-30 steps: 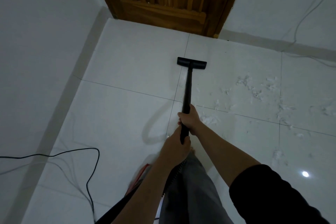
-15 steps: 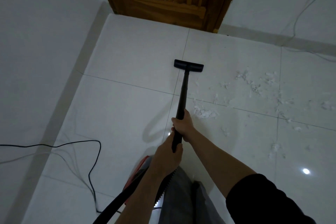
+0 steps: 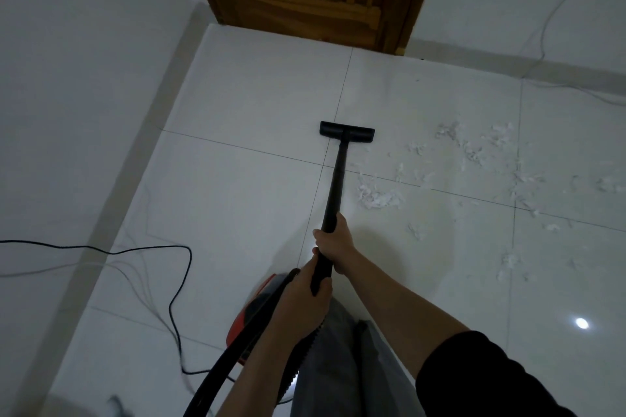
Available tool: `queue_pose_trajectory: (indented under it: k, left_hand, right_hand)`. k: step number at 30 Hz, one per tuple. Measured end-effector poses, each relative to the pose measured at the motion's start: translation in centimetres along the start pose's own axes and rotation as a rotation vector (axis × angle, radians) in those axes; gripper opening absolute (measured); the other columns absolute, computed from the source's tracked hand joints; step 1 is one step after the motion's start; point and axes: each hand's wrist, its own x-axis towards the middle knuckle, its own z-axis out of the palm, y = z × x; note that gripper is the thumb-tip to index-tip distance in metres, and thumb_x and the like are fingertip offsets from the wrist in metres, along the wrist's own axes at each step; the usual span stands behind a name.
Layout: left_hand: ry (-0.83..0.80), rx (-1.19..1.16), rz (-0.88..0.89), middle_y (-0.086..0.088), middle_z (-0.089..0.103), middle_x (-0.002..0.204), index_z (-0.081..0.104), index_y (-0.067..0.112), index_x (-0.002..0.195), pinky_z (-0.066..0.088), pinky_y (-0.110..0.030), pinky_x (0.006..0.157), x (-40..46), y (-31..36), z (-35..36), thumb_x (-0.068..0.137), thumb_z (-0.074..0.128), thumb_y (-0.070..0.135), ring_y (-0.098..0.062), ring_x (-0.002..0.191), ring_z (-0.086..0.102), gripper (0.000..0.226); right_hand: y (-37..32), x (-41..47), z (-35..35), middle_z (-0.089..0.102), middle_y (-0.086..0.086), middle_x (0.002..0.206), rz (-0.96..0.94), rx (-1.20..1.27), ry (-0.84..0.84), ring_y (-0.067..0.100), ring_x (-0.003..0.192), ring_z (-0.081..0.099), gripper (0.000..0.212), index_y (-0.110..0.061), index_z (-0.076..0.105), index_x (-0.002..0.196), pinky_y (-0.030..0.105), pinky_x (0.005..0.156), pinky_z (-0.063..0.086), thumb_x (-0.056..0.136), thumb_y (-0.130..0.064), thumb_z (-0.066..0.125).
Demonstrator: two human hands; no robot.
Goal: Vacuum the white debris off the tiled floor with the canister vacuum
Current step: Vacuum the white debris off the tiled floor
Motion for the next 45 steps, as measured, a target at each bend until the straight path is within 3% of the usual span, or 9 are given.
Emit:
queue_pose_trajectory:
  k: [4,9,12,14,17,22,27,31,45]
  left_hand:
    - [-0.008,-0.02,-0.008,0.019,0.057,0.087,0.043,0.027,0.137,0.043,-0.001,0.062,-2.3,0.3,0.5,0.098,0.042,0.022,0.008,0.068,0.055,0.039]
    - [0.02,-0.051,-0.006,0.014,0.057,0.078,0.051,0.022,0.128,0.044,-0.009,0.052,-5.0,0.0,1.5,0.097,0.044,0.021,0.006,0.06,0.057,0.032]
    - [0.006,-0.089,-0.016,0.014,0.058,0.084,0.046,0.027,0.133,0.046,-0.011,0.054,-6.5,-0.7,2.1,0.098,0.043,0.022,0.0,0.063,0.057,0.036]
    - [-0.003,-0.117,-0.04,0.01,0.061,0.085,0.043,0.029,0.136,0.046,-0.014,0.054,-7.3,-1.2,2.4,0.098,0.042,0.022,-0.003,0.065,0.059,0.039]
    - [-0.014,-0.117,-0.054,0.011,0.061,0.084,0.041,0.027,0.139,0.048,-0.012,0.058,-8.5,-1.8,2.7,0.097,0.043,0.02,-0.001,0.069,0.06,0.042]
    - [-0.009,-0.093,-0.051,0.022,0.051,0.08,0.037,0.023,0.142,0.041,0.0,0.059,-10.4,-2.7,2.6,0.098,0.043,0.017,0.02,0.064,0.052,0.045]
    - [-0.031,-0.085,-0.019,0.023,0.049,0.08,0.039,0.025,0.14,0.041,0.001,0.06,-12.2,-4.4,2.2,0.098,0.043,0.018,0.018,0.065,0.052,0.042]
    - [-0.053,-0.119,-0.005,0.012,0.058,0.079,0.038,0.022,0.142,0.047,-0.01,0.053,-13.7,-6.4,1.8,0.098,0.044,0.017,0.004,0.058,0.059,0.045]
    - [-0.039,-0.097,0.06,0.015,0.057,0.078,0.038,0.017,0.141,0.045,-0.008,0.054,-16.8,-9.7,1.1,0.098,0.043,0.016,0.01,0.059,0.057,0.044]
  right_hand:
    - [1.3,-1.7,-0.4,0.052,0.008,0.093,0.008,-0.002,-0.015,0.016,0.059,0.055,0.058,-0.016,0.031,0.144,0.026,0.054,0.055,0.093,-0.002,0.054]
    - [3.3,-3.4,-0.5,0.052,0.01,0.088,0.028,0.005,-0.014,0.017,0.054,0.053,0.061,-0.015,0.029,0.147,0.028,0.051,0.053,0.093,-0.002,0.054]
    - [4.6,-4.4,-0.2,0.056,0.011,0.094,0.02,-0.029,-0.01,0.023,0.064,0.059,0.063,-0.015,0.029,0.147,0.043,0.07,0.061,0.091,-0.005,0.056]
    - [5.3,-5.1,0.0,0.058,0.012,0.098,0.028,-0.035,-0.008,0.025,0.067,0.06,0.064,-0.016,0.029,0.148,0.046,0.077,0.061,0.091,-0.006,0.056]
    - [6.0,-6.3,0.1,0.056,0.01,0.085,0.044,-0.014,-0.014,0.02,0.053,0.055,0.063,-0.017,0.028,0.148,0.037,0.063,0.057,0.092,-0.003,0.054]
    - [7.2,-8.1,0.8,0.055,0.011,0.08,0.058,-0.017,-0.023,0.018,0.05,0.053,0.064,-0.017,0.028,0.148,0.032,0.054,0.053,0.092,-0.001,0.053]
    - [8.7,-9.7,2.3,0.054,0.012,0.076,0.043,-0.029,0.001,0.019,0.046,0.053,0.06,-0.012,0.031,0.145,0.028,0.045,0.048,0.091,-0.001,0.054]
    - [10.0,-11.1,3.5,0.052,0.007,0.081,0.002,-0.075,0.028,0.015,0.053,0.052,0.055,-0.008,0.032,0.144,0.02,0.039,0.046,0.094,0.0,0.053]
    - [11.8,-14.6,5.8,0.048,0.004,0.082,-0.044,-0.075,0.038,0.013,0.058,0.048,0.051,-0.01,0.034,0.142,0.013,0.035,0.042,0.095,0.002,0.051]
